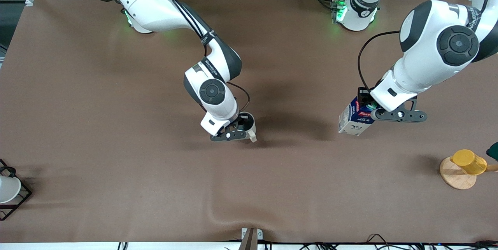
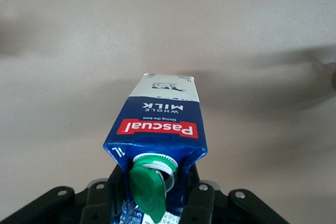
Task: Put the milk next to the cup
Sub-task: 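Carry the white mug with the right gripper toward the milk carton, then set the mug down, open the right gripper and withdraw the right arm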
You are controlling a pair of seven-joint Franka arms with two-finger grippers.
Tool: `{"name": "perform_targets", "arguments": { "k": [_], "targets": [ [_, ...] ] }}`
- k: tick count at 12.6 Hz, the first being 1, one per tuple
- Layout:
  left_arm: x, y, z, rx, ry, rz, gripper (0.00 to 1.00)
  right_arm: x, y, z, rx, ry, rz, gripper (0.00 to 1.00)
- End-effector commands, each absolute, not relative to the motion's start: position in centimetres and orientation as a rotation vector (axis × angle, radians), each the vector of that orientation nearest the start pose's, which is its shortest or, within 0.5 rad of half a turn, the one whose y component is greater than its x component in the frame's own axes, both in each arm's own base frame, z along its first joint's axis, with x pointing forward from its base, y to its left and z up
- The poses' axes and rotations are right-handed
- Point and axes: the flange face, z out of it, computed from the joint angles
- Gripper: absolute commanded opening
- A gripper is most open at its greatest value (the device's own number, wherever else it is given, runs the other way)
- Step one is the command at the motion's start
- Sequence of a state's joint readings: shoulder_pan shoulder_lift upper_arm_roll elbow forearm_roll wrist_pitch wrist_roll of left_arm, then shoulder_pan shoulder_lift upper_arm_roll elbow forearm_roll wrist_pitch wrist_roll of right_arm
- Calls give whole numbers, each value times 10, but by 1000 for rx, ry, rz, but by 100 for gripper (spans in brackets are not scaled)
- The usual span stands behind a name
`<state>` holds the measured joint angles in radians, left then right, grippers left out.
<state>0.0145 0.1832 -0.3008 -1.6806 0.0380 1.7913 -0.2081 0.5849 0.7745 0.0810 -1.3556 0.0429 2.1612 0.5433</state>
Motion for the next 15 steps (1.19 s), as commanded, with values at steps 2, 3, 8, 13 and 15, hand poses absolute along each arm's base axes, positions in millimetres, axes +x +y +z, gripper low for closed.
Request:
{"name": "perform_targets", "arguments": {
  "k": [2,3,8,13,15],
  "targets": [
    [587,-163,497,-3162,109,109,48,587,466,264,-3022,-91,26,0],
    [587,-165,496,-3166,110,114,47,586,466,262,-3022,-92,31,0],
    [577,-199,488,-3161,102,141,48,581,475,258,-3014,-79,32,0],
    [559,-253,472,-3148,77,187,48,588,470,276,-3002,-60,11,100],
    [548,-275,471,-3143,69,193,48,589,468,295,-2990,-54,-10,100]
  ]
}}
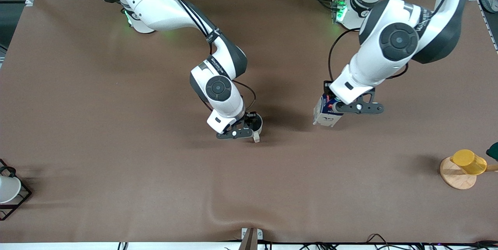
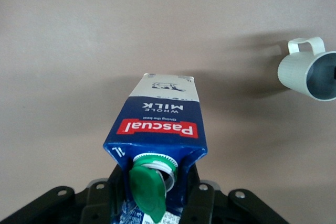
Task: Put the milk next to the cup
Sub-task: 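Set the mug down, open the right gripper and withdraw the right arm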
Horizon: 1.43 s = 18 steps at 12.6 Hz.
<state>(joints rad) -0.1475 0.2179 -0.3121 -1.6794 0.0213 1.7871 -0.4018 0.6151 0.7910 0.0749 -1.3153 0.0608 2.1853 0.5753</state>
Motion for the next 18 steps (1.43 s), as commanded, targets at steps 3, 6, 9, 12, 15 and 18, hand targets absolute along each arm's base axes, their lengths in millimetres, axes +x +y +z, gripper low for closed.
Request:
{"name": "perform_targets", "arguments": {
  "k": [3,6,9,12,15,18],
  "targets": [
    [523,-326,465,-3149,32,229,48,579,447,352,-3027,-65,49,100],
    [506,-368,435,-3125,-27,299,47,601,368,395,-3043,-121,68,100],
    [499,-439,422,-3127,-71,299,47,596,304,431,-3043,-184,45,100],
    [495,-469,396,-3121,-51,343,47,581,202,474,-3055,-184,40,100],
    [484,-492,377,-3102,-33,361,46,553,145,525,-3080,-114,9,100],
    [494,-497,371,-3117,-41,364,46,541,91,563,-3114,3,-3,100]
  ]
}}
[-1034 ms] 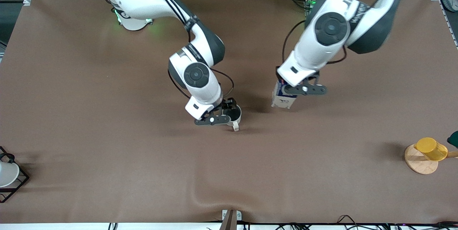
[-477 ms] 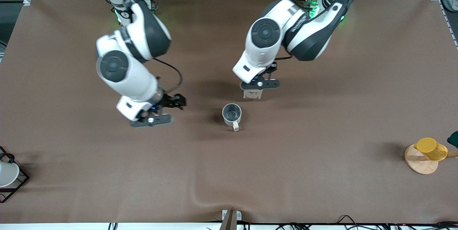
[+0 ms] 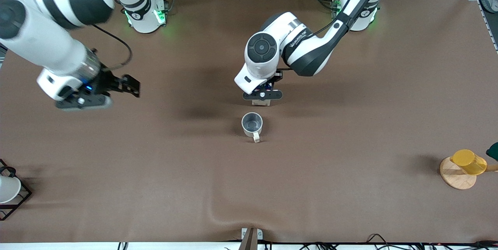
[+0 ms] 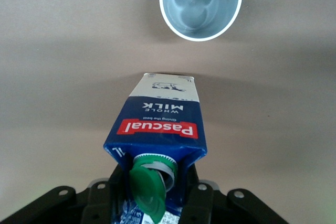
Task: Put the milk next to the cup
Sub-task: 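Set the mug down, open the right gripper and withdraw the right arm, then move the milk carton with the left gripper beside the mug and lower it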
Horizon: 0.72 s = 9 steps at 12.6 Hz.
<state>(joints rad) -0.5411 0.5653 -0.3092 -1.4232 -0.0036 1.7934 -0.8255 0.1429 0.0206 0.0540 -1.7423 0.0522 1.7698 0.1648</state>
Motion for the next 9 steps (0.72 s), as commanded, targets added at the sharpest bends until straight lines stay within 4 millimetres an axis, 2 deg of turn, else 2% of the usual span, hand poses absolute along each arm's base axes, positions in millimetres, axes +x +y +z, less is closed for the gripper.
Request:
{"name": "perform_targets", "arguments": {
  "k": [1,2,3,4,6,7,9],
  "targets": [
    [499,-498,368,-3120,-45,357,46,537,73,576,-3135,38,-1,100],
    [501,-501,369,-3126,-45,350,46,536,53,585,-3137,95,22,100],
    [505,-499,360,-3121,-57,353,46,534,35,591,-3135,146,46,100],
    [507,-504,364,-3134,-54,323,46,532,23,595,-3124,184,67,100],
    [507,-508,363,-3132,-51,289,46,522,16,621,-3125,126,4,100],
    [506,-512,362,-3138,-50,282,46,519,12,626,-3125,97,-11,100],
    [507,-512,357,-3139,-51,283,46,518,-7,627,-3122,118,-12,100]
  ]
}}
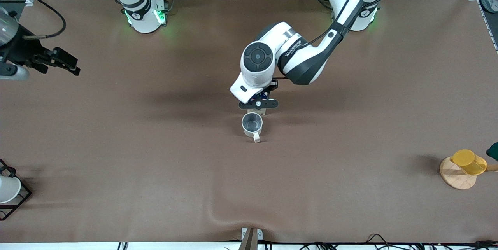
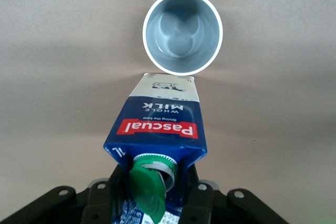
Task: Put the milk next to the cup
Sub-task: 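Move the milk carton with the left gripper beside the mug and lower it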
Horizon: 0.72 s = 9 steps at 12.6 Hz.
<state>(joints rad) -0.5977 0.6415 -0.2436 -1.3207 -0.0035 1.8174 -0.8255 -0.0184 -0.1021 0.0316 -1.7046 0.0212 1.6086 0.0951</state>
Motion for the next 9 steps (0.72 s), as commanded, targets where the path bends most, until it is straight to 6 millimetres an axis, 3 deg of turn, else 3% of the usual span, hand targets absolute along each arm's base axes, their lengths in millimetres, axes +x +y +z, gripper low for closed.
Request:
{"name": "perform_targets", "arguments": {
  "k": [1,2,5,6,7,9],
  "targets": [
    [508,-513,354,-3143,-55,280,47,516,-16,627,-3122,61,-5,100],
    [508,-514,351,-3148,-57,278,47,515,-31,629,-3119,53,-11,100],
    [510,-515,343,-3152,-60,277,52,512,-37,627,-3116,67,17,100],
    [510,-515,342,-3151,-61,279,68,512,-35,628,-3115,62,17,100],
    [510,-515,343,-3151,-60,275,100,513,-32,629,-3117,64,13,100],
    [513,-511,351,-3158,-70,263,100,513,-30,633,-3117,64,3,100]
  ]
}}
